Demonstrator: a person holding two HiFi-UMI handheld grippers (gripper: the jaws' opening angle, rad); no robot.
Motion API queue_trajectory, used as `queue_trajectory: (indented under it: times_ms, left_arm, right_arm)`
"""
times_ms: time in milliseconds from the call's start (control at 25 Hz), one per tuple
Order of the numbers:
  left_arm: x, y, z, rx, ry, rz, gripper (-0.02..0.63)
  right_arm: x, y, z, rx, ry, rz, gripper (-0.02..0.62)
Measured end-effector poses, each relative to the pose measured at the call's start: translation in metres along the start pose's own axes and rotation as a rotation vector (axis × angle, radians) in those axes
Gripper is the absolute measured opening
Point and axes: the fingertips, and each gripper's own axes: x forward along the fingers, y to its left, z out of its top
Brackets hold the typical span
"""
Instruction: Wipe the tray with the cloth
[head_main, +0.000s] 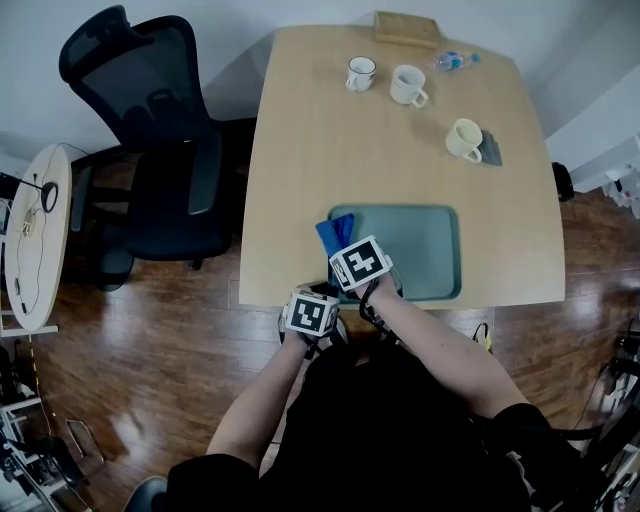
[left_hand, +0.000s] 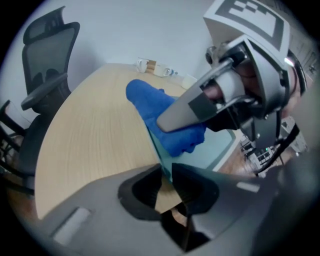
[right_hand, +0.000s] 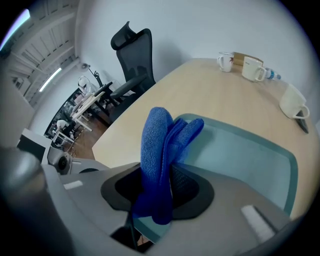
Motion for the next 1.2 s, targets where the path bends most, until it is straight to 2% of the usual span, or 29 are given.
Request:
queue_trajectory:
  times_ms: [120, 280, 560, 720, 840, 1000, 1200]
  left_arm:
    - [-0.001, 0.001, 0.0, 0.003, 0.001, 0.004, 0.067]
    - [-0.002, 0.003, -0.002, -0.005, 0.002, 0.017, 0.067]
    - [-0.002, 0.003, 0.001, -0.02, -0.006, 0.047, 0.066]
    - [-0.002, 0.002, 0.002, -0.025, -0.012, 0.056, 0.064]
    - [-0.001, 0.001, 0.002, -0.025, -0.014, 0.059, 0.064]
    - [-0.001, 0.0, 0.001, -0.015, -0.018, 0.052, 0.065]
    - [-0.001, -0.001, 0.002, -0.012, -0.021, 0.03, 0.066]
  right_arm:
    - [-0.007, -0.017, -0.006, 0.04, -0.018, 0.001, 0.146]
    - [-0.033, -0.07, -0.032, 0.148, -0.042, -0.028, 0.146]
    - [-0.098, -0.188, -0.107, 0.311, -0.069, -0.186, 0.147]
    - [-0.122, -0.228, -0.133, 0.317, -0.069, -0.302, 0.147]
    - [-0.12, -0.231, -0.139, 0.31, -0.052, -0.33, 0.147]
    - [-0.104, -0.209, -0.13, 0.236, -0.015, -0.346, 0.147]
    - [-0.08, -0.159, -0.1, 0.194, -0.017, -0.26, 0.147]
